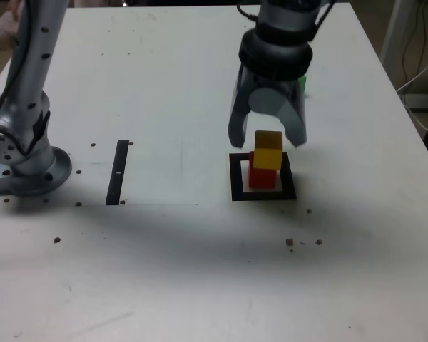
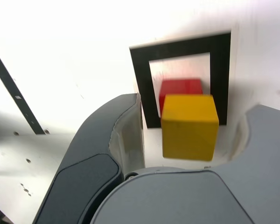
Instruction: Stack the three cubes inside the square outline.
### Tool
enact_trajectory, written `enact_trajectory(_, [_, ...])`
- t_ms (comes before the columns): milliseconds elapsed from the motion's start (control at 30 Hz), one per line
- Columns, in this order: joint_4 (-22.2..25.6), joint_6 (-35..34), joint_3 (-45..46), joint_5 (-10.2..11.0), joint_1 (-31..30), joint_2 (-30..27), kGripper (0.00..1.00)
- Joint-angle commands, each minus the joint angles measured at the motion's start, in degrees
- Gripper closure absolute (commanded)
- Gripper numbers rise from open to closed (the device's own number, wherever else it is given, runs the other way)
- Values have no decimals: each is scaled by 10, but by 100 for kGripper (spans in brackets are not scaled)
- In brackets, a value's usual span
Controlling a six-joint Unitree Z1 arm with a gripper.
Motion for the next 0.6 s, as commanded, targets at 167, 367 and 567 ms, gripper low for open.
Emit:
enact_trajectory(167, [2, 32, -5, 6, 47, 2, 1])
enact_trajectory(367, [0, 46, -17, 7, 79, 20, 1])
enact_trajectory(567, [1, 58, -43, 10, 109, 44, 1])
